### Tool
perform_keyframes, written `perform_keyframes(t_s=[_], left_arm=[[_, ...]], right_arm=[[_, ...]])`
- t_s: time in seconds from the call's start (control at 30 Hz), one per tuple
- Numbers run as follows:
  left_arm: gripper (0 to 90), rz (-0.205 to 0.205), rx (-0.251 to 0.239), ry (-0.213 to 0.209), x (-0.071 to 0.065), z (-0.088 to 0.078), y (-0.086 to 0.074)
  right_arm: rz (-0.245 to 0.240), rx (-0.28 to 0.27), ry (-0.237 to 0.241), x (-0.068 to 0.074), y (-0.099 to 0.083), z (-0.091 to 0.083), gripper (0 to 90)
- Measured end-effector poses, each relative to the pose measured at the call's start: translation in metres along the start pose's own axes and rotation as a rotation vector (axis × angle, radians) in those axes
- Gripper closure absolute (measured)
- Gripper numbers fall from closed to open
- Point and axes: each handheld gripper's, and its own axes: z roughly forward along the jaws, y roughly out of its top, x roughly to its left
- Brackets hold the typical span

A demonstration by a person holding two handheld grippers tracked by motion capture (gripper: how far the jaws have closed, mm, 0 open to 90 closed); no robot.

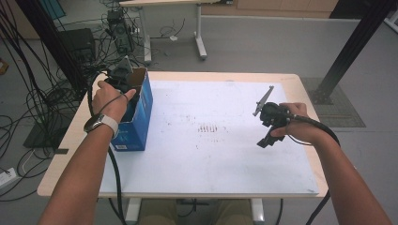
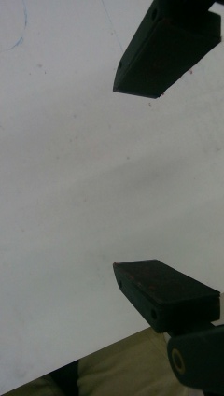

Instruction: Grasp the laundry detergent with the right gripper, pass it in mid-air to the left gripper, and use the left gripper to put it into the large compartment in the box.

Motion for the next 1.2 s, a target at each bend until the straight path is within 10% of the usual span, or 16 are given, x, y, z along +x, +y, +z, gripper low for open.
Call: perform_keyframes(t_s=[1.2], left_arm=[[36.7,0.006,0.000,0.010,0.0005,0.0015,-0.0008]], right_arm=[[0.003,-0.003,-0.001,0.0002,-0.0013,-0.0009,11.7]])
